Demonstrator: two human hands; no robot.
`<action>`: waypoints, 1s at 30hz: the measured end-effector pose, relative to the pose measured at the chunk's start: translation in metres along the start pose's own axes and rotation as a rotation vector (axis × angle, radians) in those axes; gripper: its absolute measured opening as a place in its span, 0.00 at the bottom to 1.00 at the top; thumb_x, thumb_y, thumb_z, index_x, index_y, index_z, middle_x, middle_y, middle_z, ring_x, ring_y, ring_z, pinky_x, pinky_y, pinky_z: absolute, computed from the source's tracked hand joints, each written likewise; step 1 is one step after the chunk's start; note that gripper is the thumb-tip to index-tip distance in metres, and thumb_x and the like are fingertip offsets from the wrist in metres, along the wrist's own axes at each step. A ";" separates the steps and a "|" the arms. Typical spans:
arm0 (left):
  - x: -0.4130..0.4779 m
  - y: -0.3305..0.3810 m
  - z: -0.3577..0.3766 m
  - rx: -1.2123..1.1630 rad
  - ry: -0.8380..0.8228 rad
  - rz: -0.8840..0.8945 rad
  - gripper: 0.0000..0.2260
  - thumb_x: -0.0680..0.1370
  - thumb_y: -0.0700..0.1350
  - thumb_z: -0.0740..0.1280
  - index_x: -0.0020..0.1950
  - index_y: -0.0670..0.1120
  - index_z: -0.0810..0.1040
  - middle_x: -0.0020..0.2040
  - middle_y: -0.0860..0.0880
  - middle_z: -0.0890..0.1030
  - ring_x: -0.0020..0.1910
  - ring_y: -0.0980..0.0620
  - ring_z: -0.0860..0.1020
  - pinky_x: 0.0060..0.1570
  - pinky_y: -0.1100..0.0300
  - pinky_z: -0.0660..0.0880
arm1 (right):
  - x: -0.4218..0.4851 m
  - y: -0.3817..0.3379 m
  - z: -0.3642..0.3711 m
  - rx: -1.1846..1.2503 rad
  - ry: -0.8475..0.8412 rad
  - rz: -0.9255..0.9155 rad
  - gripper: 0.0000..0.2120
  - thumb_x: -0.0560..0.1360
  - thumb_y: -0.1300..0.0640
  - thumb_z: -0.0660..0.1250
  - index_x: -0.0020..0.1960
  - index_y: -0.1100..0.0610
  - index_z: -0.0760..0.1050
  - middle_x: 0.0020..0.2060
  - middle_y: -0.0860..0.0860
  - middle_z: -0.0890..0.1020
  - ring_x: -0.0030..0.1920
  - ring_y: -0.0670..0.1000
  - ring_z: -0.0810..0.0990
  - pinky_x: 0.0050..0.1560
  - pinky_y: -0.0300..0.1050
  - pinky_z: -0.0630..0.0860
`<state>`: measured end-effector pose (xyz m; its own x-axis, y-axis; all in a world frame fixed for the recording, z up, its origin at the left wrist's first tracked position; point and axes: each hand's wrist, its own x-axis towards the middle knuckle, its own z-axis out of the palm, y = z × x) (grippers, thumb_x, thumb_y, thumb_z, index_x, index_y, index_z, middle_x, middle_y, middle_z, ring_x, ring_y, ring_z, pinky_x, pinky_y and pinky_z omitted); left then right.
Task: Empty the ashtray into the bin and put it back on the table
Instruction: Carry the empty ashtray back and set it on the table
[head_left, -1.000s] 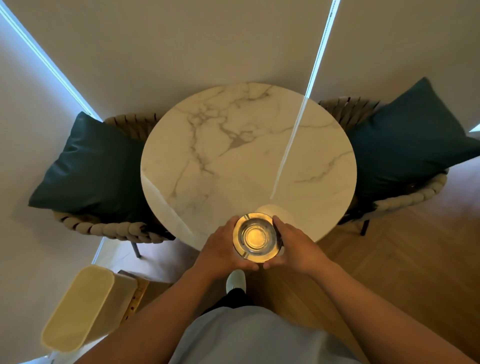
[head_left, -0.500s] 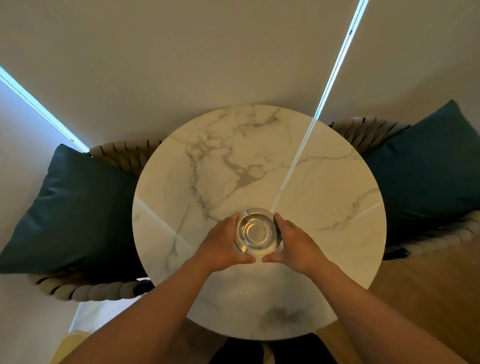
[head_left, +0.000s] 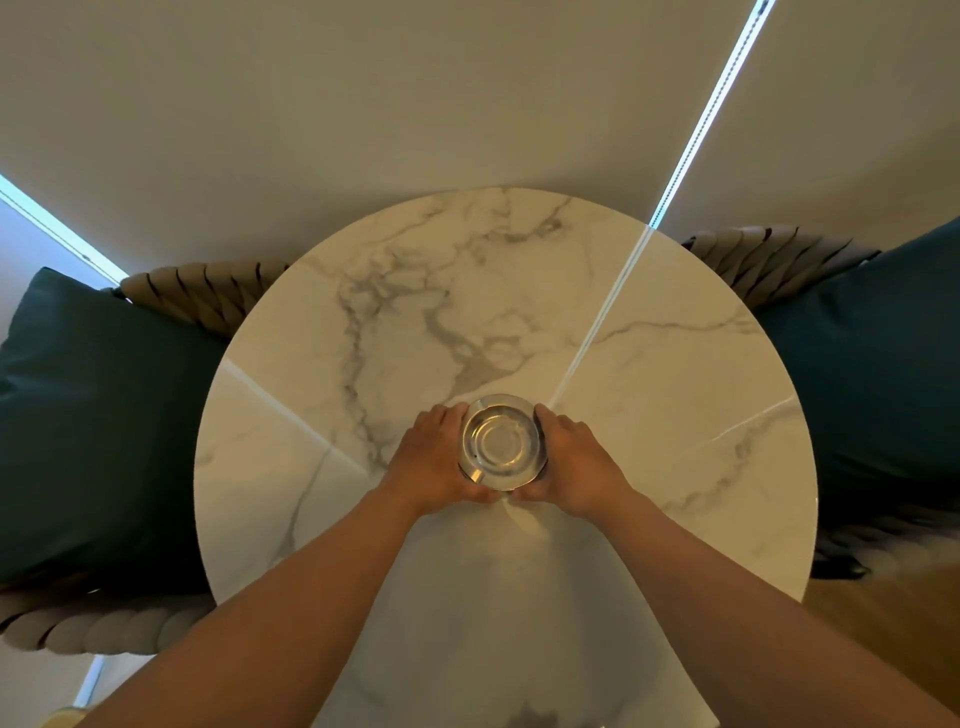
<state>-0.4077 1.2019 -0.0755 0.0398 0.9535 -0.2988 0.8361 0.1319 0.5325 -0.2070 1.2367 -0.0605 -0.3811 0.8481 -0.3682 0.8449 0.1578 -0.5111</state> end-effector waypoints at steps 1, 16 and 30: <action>0.004 -0.002 0.001 0.018 0.004 -0.004 0.52 0.57 0.59 0.84 0.75 0.47 0.65 0.65 0.47 0.72 0.62 0.44 0.70 0.63 0.49 0.71 | 0.004 0.002 0.002 -0.013 0.006 0.003 0.53 0.59 0.44 0.82 0.75 0.55 0.57 0.62 0.55 0.73 0.61 0.59 0.71 0.60 0.55 0.73; 0.026 -0.015 -0.003 0.125 -0.027 0.016 0.56 0.53 0.62 0.82 0.76 0.54 0.60 0.61 0.50 0.68 0.59 0.46 0.68 0.59 0.52 0.70 | 0.023 0.007 0.006 -0.139 0.065 -0.057 0.57 0.55 0.33 0.78 0.75 0.52 0.57 0.61 0.53 0.67 0.59 0.56 0.66 0.61 0.51 0.69; 0.005 -0.017 0.008 0.096 0.059 -0.070 0.52 0.54 0.68 0.78 0.73 0.54 0.62 0.62 0.53 0.69 0.62 0.49 0.68 0.63 0.53 0.68 | 0.033 0.015 -0.008 -0.265 0.003 -0.062 0.56 0.58 0.39 0.79 0.77 0.50 0.52 0.63 0.54 0.66 0.61 0.58 0.65 0.60 0.52 0.69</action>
<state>-0.4168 1.2019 -0.0923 -0.0505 0.9576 -0.2836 0.8841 0.1750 0.4332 -0.2038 1.2714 -0.0744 -0.4346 0.8341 -0.3396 0.8888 0.3362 -0.3116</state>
